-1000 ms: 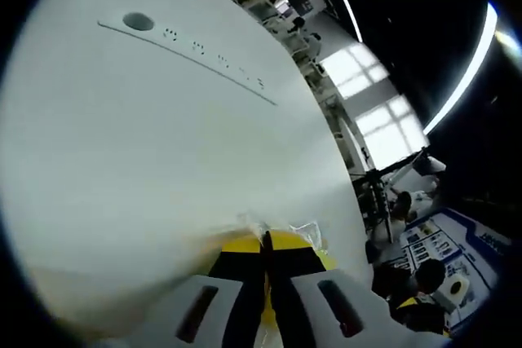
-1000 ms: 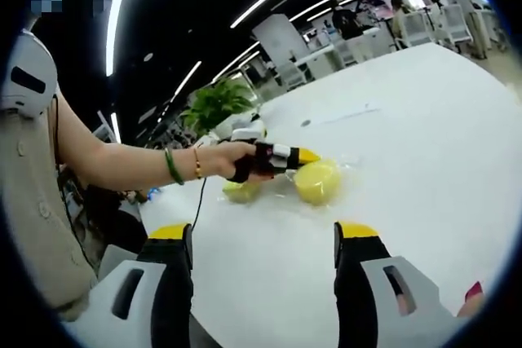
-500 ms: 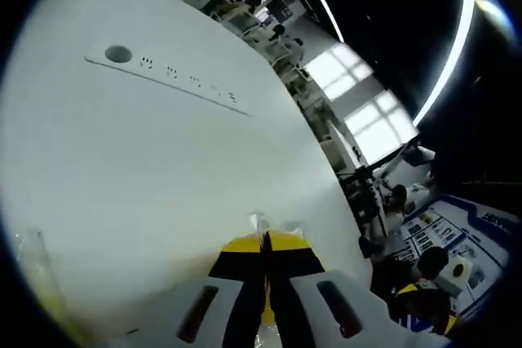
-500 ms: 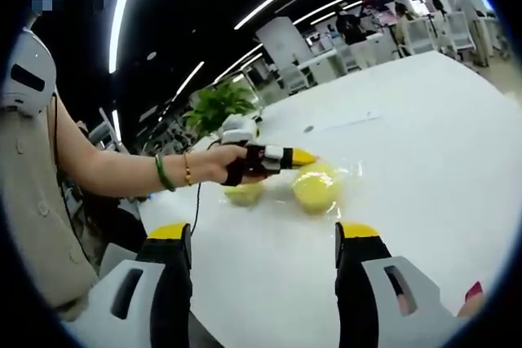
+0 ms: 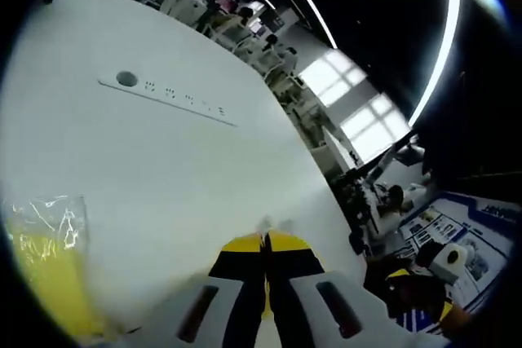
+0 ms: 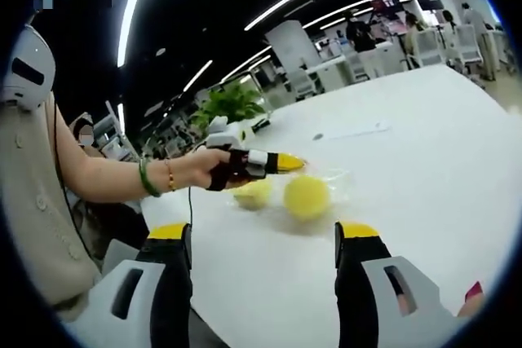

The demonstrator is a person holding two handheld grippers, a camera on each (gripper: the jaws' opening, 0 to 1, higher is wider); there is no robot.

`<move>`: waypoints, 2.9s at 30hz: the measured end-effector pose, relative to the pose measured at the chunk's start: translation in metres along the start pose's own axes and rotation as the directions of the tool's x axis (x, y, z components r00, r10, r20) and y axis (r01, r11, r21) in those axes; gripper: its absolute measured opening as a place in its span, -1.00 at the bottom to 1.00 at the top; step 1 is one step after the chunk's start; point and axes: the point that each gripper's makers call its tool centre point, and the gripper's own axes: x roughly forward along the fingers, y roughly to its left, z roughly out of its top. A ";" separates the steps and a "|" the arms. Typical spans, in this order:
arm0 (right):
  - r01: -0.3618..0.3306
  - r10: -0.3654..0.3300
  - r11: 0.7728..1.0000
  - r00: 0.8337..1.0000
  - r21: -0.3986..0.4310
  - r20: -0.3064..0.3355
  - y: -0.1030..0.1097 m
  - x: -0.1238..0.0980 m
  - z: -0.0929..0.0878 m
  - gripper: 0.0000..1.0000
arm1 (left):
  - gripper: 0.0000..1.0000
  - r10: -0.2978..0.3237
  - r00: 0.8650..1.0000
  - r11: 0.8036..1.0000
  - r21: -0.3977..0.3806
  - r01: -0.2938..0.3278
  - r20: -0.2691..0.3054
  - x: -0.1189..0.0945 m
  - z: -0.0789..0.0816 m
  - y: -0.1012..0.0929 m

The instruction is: Compare the silicone blocks by pressing each to a similar depth, holding the contact briefly, and releasing to observe deformation and rebound differences across the visible hardness samples.

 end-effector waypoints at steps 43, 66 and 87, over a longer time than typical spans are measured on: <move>-0.087 0.095 0.961 0.995 -0.263 0.018 0.086 -0.006 0.052 0.38 | -1.00 -0.056 0.998 0.949 0.312 0.040 0.041 -0.145 -0.001 -0.094; -0.194 0.164 0.880 0.981 -0.434 -0.105 0.117 0.036 0.089 0.54 | -1.00 -0.165 0.978 0.944 0.307 0.119 0.128 -0.189 0.015 -0.144; -0.312 0.205 0.842 0.940 -0.440 -0.272 0.113 0.094 0.067 0.50 | -1.00 -0.209 0.973 0.928 0.335 0.165 0.099 -0.192 0.011 -0.166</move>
